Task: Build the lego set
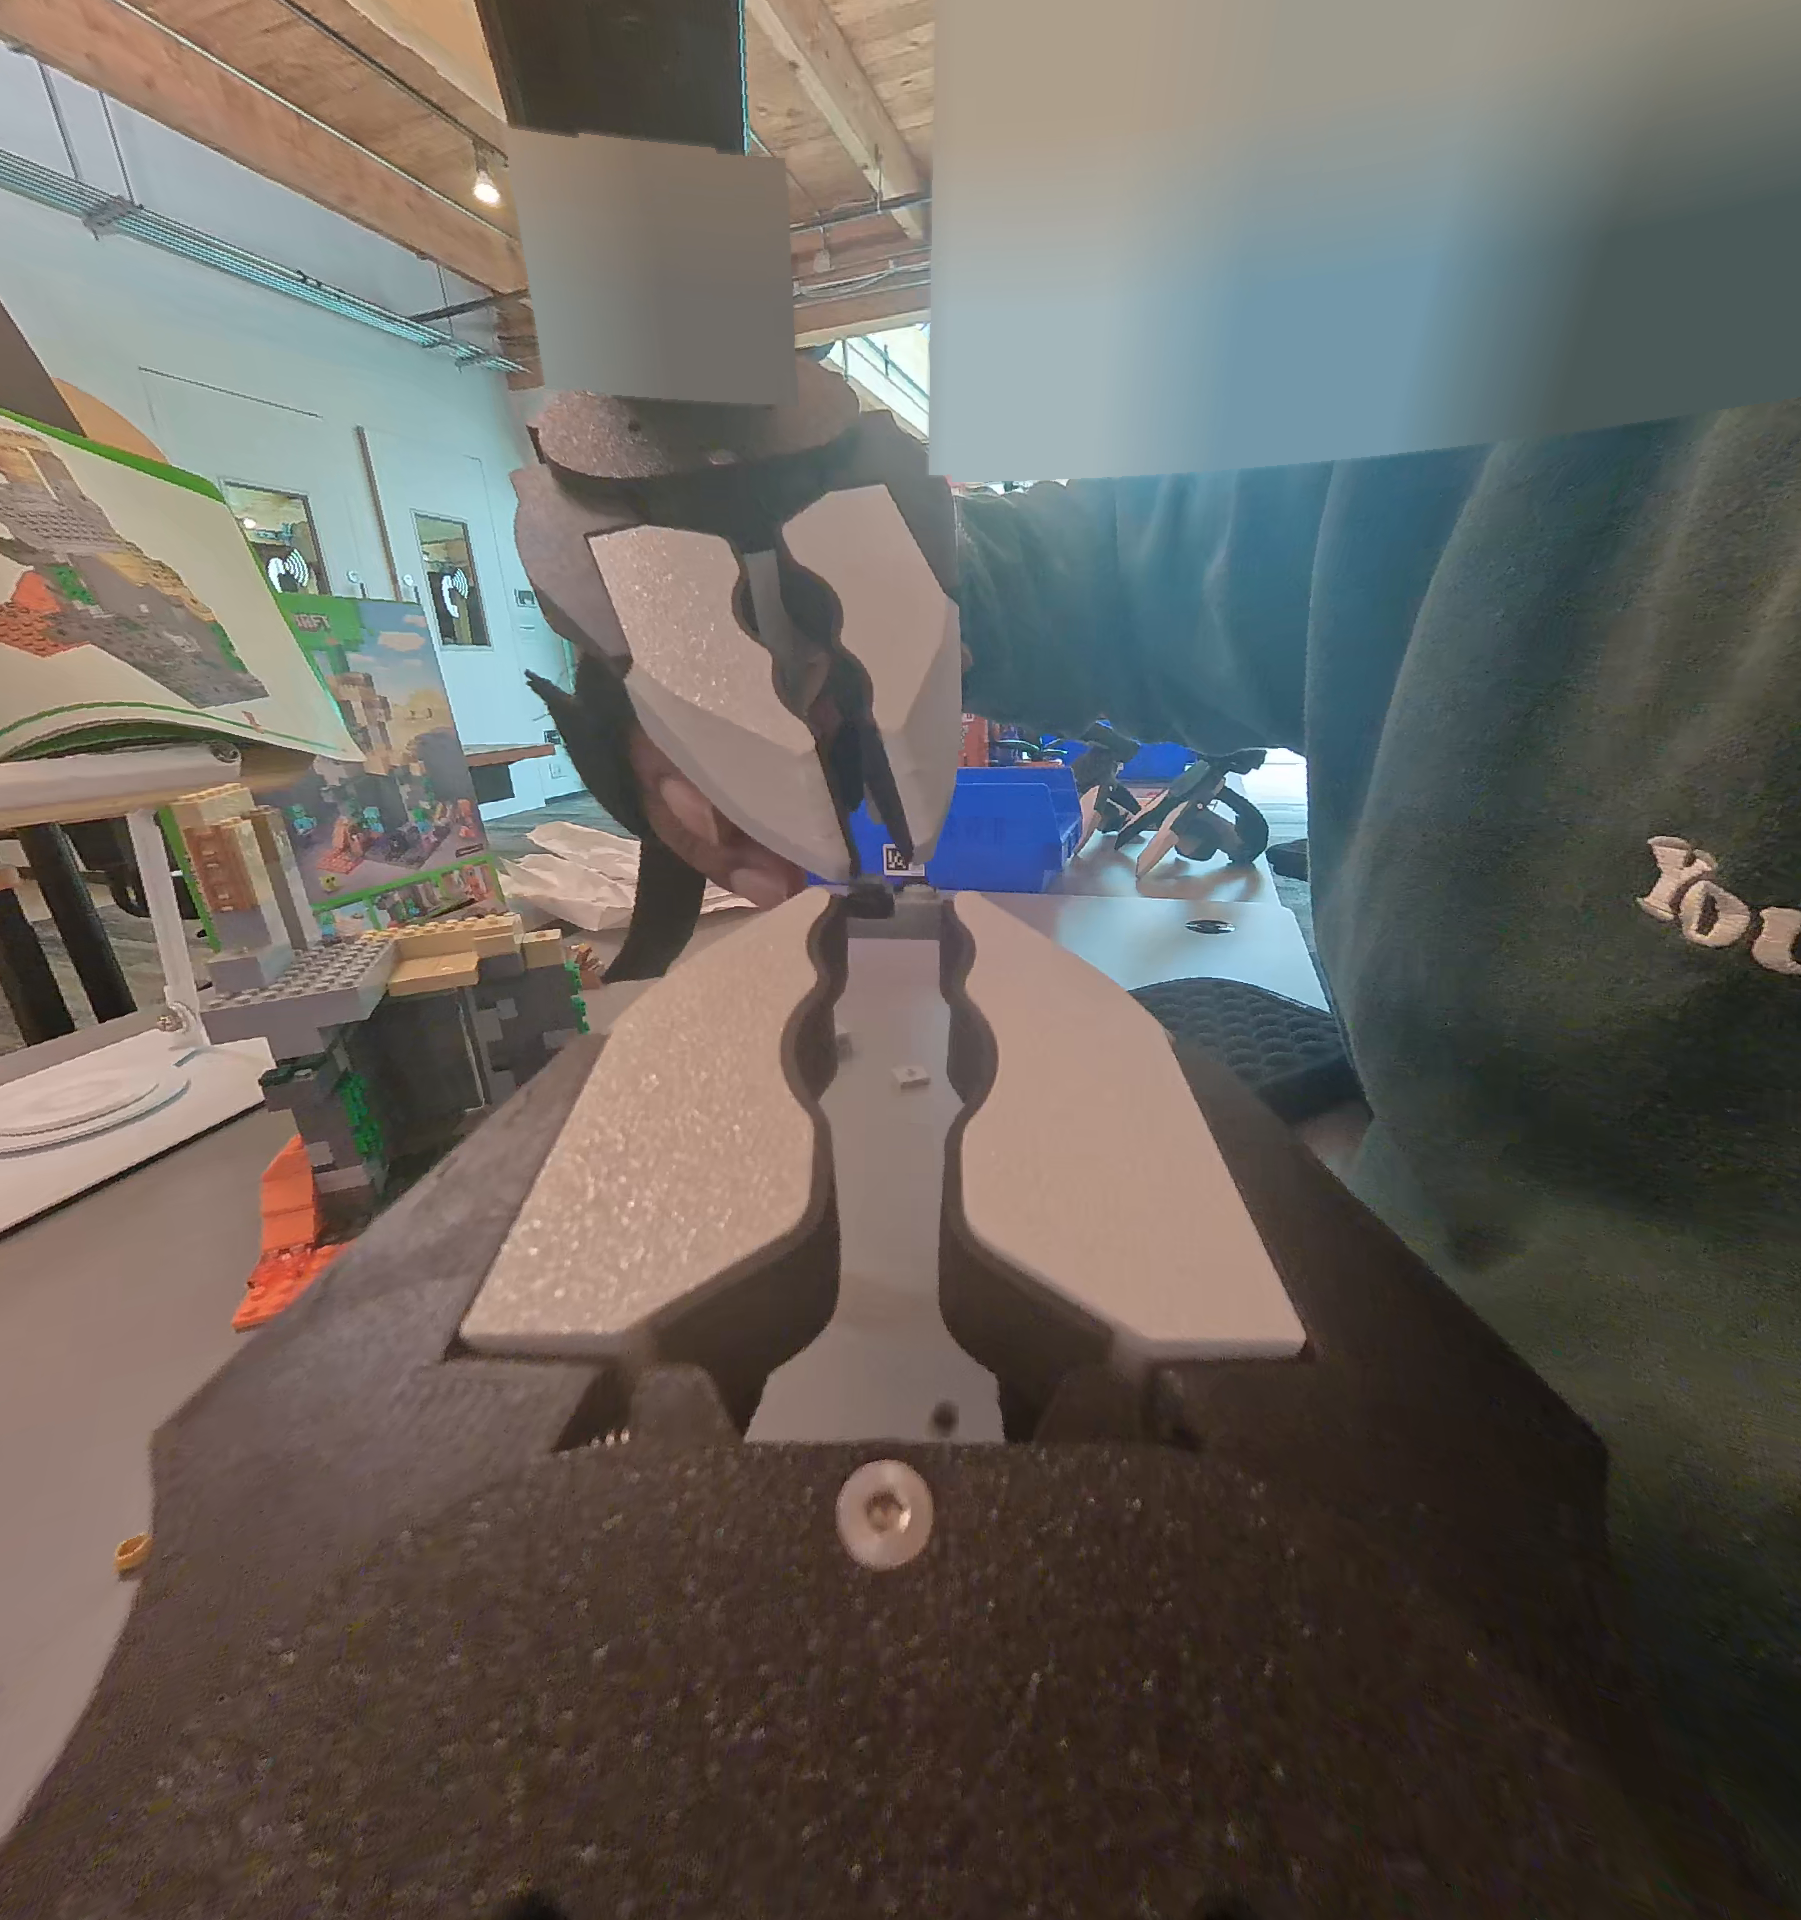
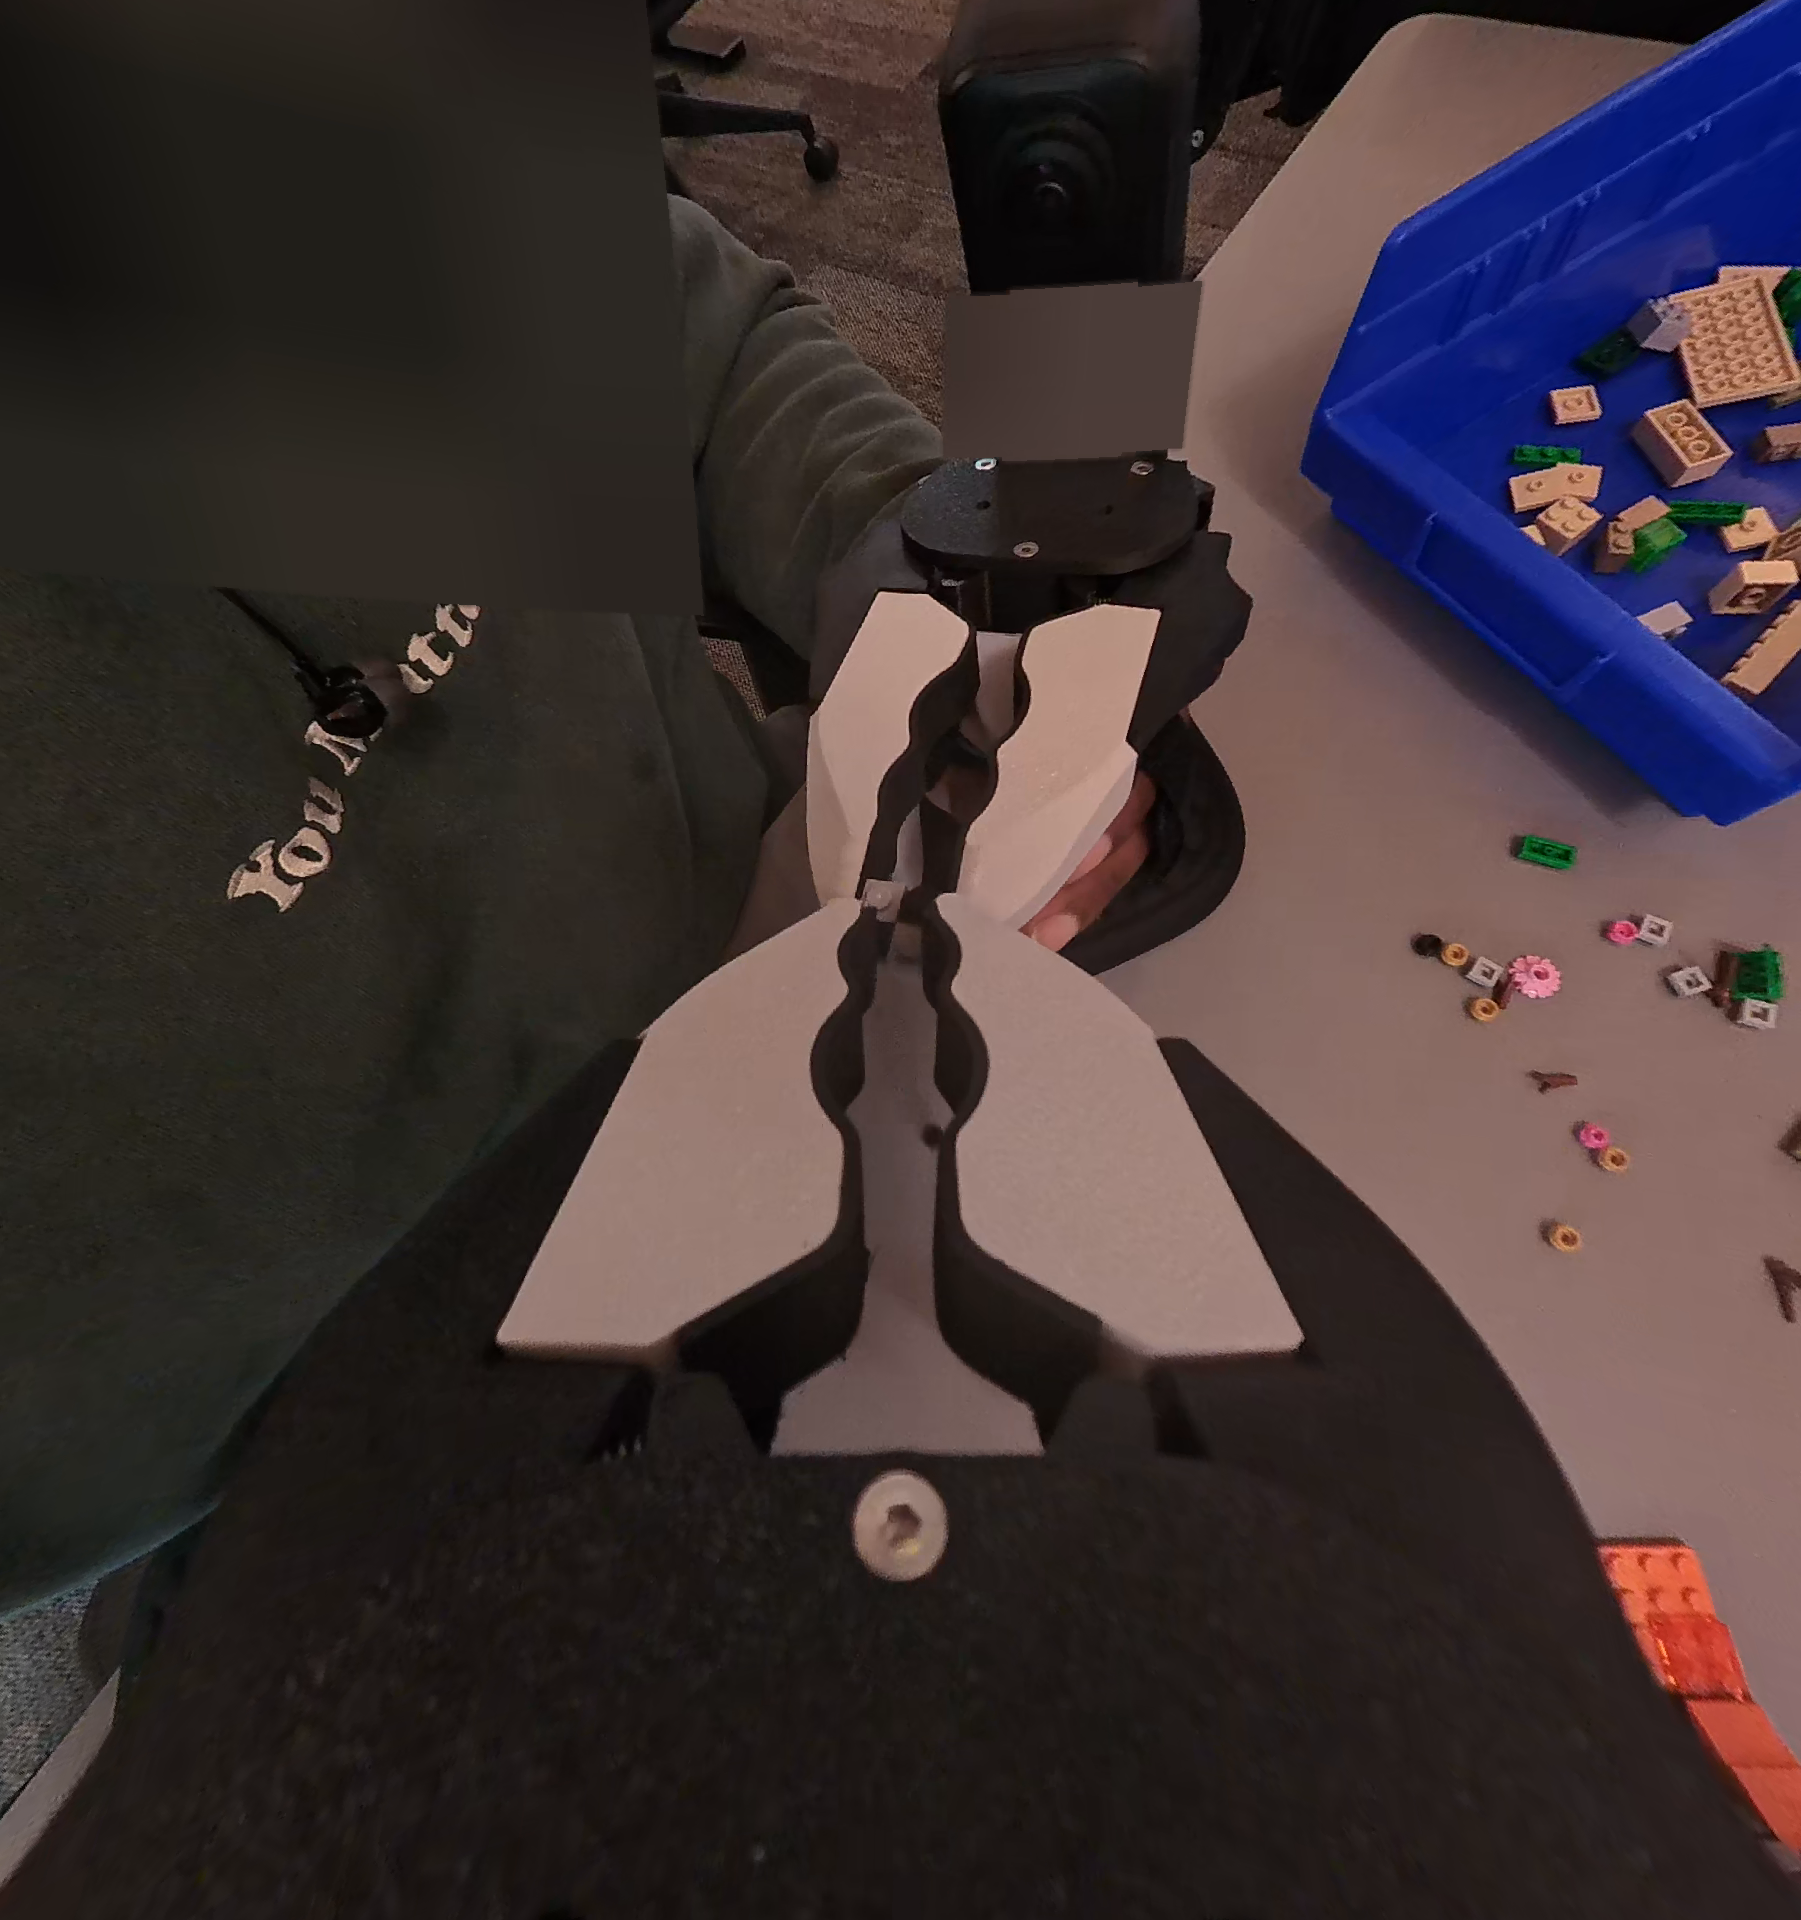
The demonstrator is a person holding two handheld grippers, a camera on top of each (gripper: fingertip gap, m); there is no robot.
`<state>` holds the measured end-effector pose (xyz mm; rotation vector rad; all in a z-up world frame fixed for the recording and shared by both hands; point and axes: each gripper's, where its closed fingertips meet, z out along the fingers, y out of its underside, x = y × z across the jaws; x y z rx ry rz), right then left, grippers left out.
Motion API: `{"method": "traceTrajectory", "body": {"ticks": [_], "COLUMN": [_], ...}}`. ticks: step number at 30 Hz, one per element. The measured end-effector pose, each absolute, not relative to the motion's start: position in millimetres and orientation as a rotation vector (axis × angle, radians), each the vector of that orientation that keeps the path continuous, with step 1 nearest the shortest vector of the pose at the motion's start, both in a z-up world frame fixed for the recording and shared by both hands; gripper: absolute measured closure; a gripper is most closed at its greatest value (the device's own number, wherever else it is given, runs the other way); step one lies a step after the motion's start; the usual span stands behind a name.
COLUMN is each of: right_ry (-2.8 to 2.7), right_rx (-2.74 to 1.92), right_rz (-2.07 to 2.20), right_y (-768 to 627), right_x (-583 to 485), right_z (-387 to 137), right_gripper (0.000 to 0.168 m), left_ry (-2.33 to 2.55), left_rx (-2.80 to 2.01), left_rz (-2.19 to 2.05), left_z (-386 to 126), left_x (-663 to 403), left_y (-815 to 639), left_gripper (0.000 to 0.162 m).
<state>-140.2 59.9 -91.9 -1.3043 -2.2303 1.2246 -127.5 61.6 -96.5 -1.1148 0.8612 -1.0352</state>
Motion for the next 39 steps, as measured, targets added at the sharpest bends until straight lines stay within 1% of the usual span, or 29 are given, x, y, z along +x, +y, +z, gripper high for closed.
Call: {"method": "traceTrajectory", "body": {"ticks": [5, 8, 11, 16, 20, 24, 29, 34, 39], "right_ry": [-2.167, -2.128, -2.157, -2.238, -2.159, -2.029, -2.094, -2.099, -2.208], "right_rx": [-1.313, -1.351, -1.405, -1.402, -1.382, -1.361, -1.283, -1.253, -1.129], "right_rz": [1.196, 1.086, 0.986, 1.002, 0.959, 0.892, 0.805, 0.796, 0.705], "right_y": [70.9, 84.2, 80.0, 26.8, 9.0, 3.1, -17.3, -18.9, -20.5], "right_x": [-137.9, -127.8, -110.0, -90.5, -103.1, -135.1, -159.0, -176.3, -184.1], "right_z": [-86.4, -96.0, -127.3, -186.9, -214.8, -224.6, -245.2, -242.9, -247.8], "right_gripper": [0.16, 0.16, 0.161, 0.161, 0.162, 0.161, 0.161, 0.16, 0.16], "left_ry": [0.836, 0.81, 0.797, 0.79, 0.765, 0.742, 0.748, 0.752, 0.755], "left_rx": [-1.143, -1.161, -1.182, -1.195, -1.2, -1.205, -1.209, -1.207, -1.208], "left_rz": [-1.001, -0.984, -0.95, -0.945, -0.947, -0.942, -0.929, -0.928, -0.928], "left_z": [-98.3, -98.9, -101.3, -102.7, -101.6, -100.6, -101.9, -102.1, -102.4], "left_x": [-131.7, -136.3, -137.7, -137.7, -140.7, -144.5, -143.9, -144.1, -144.2], "left_y": [68.7, 74.0, 78.5, 80.5, 85.3, 90.3, 89.6, 88.4, 87.8], "left_gripper": [0.145, 0.146, 0.145, 0.146, 0.146, 0.146, 0.146, 0.146, 0.146]}}
